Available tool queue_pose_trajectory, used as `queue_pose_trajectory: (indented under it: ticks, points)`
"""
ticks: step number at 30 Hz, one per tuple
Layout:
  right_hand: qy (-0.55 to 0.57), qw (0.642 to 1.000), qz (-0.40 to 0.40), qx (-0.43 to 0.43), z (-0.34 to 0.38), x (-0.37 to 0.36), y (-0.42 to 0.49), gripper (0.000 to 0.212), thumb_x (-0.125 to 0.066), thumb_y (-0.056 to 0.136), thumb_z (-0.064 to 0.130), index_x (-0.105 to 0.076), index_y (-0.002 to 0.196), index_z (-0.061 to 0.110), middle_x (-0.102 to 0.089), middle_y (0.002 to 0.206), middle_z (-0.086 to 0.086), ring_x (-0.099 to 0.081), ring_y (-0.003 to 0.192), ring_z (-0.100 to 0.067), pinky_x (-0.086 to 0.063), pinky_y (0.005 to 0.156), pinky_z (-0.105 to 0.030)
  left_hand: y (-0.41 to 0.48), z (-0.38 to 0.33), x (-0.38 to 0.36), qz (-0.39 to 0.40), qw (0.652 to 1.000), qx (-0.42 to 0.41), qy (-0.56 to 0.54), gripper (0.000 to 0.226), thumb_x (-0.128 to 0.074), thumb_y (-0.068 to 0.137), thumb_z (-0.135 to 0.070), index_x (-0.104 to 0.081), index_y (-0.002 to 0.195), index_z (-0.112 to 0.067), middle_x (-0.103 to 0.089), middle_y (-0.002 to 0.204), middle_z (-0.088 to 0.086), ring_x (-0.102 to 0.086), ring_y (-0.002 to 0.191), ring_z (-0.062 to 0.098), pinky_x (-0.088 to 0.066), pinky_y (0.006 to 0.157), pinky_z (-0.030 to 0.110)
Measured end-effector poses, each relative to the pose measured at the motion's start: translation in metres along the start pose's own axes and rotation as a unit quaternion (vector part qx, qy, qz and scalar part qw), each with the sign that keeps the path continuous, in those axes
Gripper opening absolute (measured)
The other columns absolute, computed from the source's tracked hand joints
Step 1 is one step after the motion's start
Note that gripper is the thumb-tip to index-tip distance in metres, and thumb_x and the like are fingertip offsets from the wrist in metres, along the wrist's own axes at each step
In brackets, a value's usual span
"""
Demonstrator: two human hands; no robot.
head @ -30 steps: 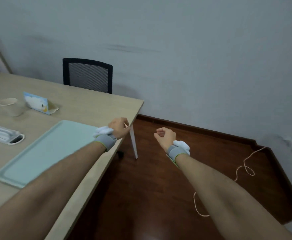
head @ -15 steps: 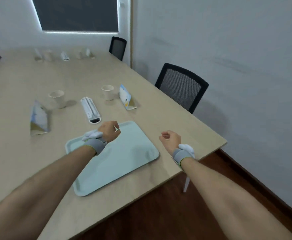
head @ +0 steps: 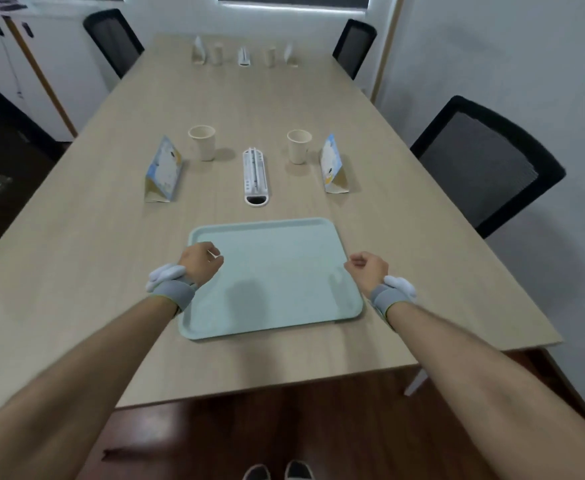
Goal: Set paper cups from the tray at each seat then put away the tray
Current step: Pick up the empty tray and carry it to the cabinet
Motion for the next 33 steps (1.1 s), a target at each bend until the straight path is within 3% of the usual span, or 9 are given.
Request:
queue_pose_trajectory:
  ticks: [7,13,19,24,33]
  points:
    - [0.006,0.992,0.032,-0.120,-0.038,-0.012,0.028,0.041,-0.063,0.084,0.017,-0.056,0.121,0.000,-0.062,0.124,-0.017,-0.059,0.113,-0.030,-0.043,0.102,-0.032,0.000,0.068,-0.009,-0.030,0.991,0.131,-0.023,0.050,-0.064,0.083,-0.020,-0.049,0.123,0.005,-0.058,0.117,0.028,-0.054,0.109,0.041,-0.043,0.095,0.044]
    - [0.025,0.986,0.028,-0.164,-0.052,-0.019,0.040,0.045,-0.066,0.082,0.023,-0.056,0.122,0.004,-0.062,0.124,-0.013,-0.058,0.114,-0.029,-0.042,0.104,-0.032,0.002,0.099,-0.018,-0.061,0.964,0.242,-0.095,0.036,-0.065,0.082,-0.022,-0.062,0.110,0.001,-0.067,0.108,0.027,-0.062,0.102,0.039,-0.049,0.092,0.040]
    - [0.001,0.989,0.039,-0.143,-0.045,-0.031,0.040,0.040,-0.068,0.081,0.021,-0.061,0.116,0.002,-0.065,0.119,-0.015,-0.062,0.108,-0.029,-0.045,0.092,-0.028,0.004,0.101,-0.025,-0.083,0.951,0.267,-0.134,0.025,-0.065,0.078,-0.014,-0.068,0.099,-0.001,-0.063,0.088,0.013,-0.057,0.079,0.027,-0.046,0.074,0.031]
    - [-0.034,0.989,0.012,-0.145,-0.043,-0.034,0.037,0.032,-0.064,0.082,0.014,-0.062,0.113,0.002,-0.066,0.116,-0.015,-0.062,0.105,-0.030,-0.046,0.085,-0.027,-0.002,0.104,-0.029,-0.111,0.935,0.288,-0.173,0.015,-0.063,0.076,-0.015,-0.068,0.088,-0.008,-0.063,0.083,0.008,-0.056,0.075,0.025,-0.045,0.075,0.029]
    - [-0.016,0.990,-0.010,-0.142,-0.029,-0.025,0.028,0.027,-0.058,0.085,0.011,-0.063,0.110,0.000,-0.066,0.115,-0.017,-0.061,0.105,-0.033,-0.047,0.088,-0.031,-0.004,0.079,-0.018,-0.168,0.919,0.275,-0.226,0.022,-0.057,0.080,-0.009,-0.066,0.097,0.002,-0.060,0.085,0.010,-0.054,0.079,0.022,-0.046,0.078,0.031]
Point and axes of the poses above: each hand's wrist, its own y-axis towards the middle knuckle, its own x-axis out of the back of the hand, z = x × y, the point moved 4 cm from there along y, towards the middle knuckle
